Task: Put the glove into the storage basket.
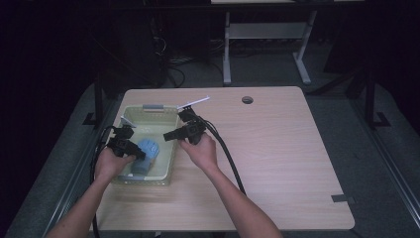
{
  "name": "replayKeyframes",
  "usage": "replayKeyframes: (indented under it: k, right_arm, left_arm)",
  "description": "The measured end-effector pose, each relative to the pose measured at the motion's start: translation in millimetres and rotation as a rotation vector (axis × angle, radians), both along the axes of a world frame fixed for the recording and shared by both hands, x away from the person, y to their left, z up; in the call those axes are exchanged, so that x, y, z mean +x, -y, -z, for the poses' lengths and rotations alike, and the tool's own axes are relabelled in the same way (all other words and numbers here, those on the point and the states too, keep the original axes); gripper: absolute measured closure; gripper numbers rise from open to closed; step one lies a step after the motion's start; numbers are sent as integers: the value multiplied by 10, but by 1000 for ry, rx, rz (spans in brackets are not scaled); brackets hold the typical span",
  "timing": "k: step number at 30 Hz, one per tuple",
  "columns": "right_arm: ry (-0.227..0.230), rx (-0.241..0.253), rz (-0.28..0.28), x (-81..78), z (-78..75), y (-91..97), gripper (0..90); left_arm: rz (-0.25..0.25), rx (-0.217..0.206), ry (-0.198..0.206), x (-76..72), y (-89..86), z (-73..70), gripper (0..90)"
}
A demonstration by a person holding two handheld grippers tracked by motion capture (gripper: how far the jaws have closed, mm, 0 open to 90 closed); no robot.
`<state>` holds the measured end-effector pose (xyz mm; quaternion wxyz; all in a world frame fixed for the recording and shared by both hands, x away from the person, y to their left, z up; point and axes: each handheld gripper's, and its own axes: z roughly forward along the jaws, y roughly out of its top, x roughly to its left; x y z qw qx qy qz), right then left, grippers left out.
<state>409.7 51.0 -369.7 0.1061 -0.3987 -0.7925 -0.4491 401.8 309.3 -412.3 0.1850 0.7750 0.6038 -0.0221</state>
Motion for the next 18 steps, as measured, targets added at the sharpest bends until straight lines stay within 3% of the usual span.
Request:
replayKeyframes:
  k: [4, 7, 10, 18]
  right_arm:
    - [-6, 13, 12, -8, 12, 81, 678]
    - [-8, 16, 19, -19, 16, 159, 658]
    - [-11, 43, 29, -41, 9, 241, 643]
    - [-4, 36, 47, -54, -16, 418, 589]
  left_arm:
    - [-32, -64, 39, -6, -48, -72, 596]
    - [-30, -71, 50, -17, -65, -104, 585]
    - [-24, -107, 89, -42, -66, -143, 558]
    - [-32, -186, 167, -63, -31, -243, 517]
